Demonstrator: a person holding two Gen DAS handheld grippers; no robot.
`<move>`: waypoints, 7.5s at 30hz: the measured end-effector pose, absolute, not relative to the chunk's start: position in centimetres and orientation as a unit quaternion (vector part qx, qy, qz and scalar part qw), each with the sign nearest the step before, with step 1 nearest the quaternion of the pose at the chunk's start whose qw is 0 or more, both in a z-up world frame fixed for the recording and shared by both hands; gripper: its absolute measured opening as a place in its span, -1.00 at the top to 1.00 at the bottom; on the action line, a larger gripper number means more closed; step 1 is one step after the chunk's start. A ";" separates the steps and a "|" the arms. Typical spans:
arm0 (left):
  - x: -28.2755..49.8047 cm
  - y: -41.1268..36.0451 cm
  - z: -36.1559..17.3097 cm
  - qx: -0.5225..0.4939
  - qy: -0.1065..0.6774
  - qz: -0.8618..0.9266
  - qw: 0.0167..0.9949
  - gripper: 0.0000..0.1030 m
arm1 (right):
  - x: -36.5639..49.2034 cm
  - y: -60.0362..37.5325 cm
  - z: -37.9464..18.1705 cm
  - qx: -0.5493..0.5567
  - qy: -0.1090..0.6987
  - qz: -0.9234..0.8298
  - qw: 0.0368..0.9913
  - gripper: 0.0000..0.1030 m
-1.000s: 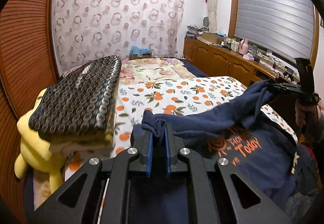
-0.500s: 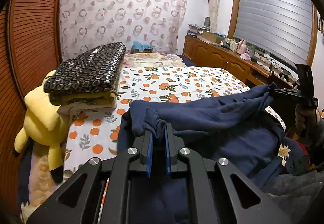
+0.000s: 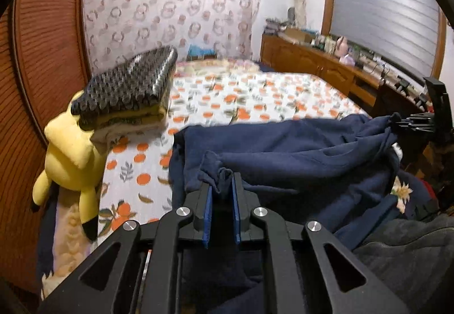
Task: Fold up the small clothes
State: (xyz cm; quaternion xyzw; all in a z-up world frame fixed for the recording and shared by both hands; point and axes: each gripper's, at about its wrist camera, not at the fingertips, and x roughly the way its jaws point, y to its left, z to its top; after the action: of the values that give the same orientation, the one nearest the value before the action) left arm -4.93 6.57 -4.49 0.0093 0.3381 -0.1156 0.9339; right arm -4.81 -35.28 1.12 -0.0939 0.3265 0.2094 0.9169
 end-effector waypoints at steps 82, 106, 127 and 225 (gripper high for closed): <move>11.7 7.6 -11.0 -0.009 0.426 -0.098 0.899 -0.57 | 6.0 -38.1 -4.3 -0.013 0.372 0.160 0.914 -0.23; 1.0 5.1 8.4 -0.058 0.215 -0.269 0.937 0.65 | -4.8 -38.9 7.6 0.000 0.209 0.203 0.957 0.75; -3.4 7.4 22.5 -0.027 0.058 -0.226 0.972 0.65 | -14.6 -40.8 24.8 -0.056 0.018 0.218 0.974 0.76; 12.6 -5.9 -9.9 0.063 0.436 -0.122 0.889 -0.70 | 17.7 -37.4 0.9 0.014 0.359 0.098 0.928 -0.05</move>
State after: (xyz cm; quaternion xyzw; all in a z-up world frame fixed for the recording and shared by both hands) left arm 12.63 -5.94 -9.88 0.0628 0.4359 -0.1223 0.8894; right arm 17.67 -37.43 0.86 0.0139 0.3594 0.0985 0.9279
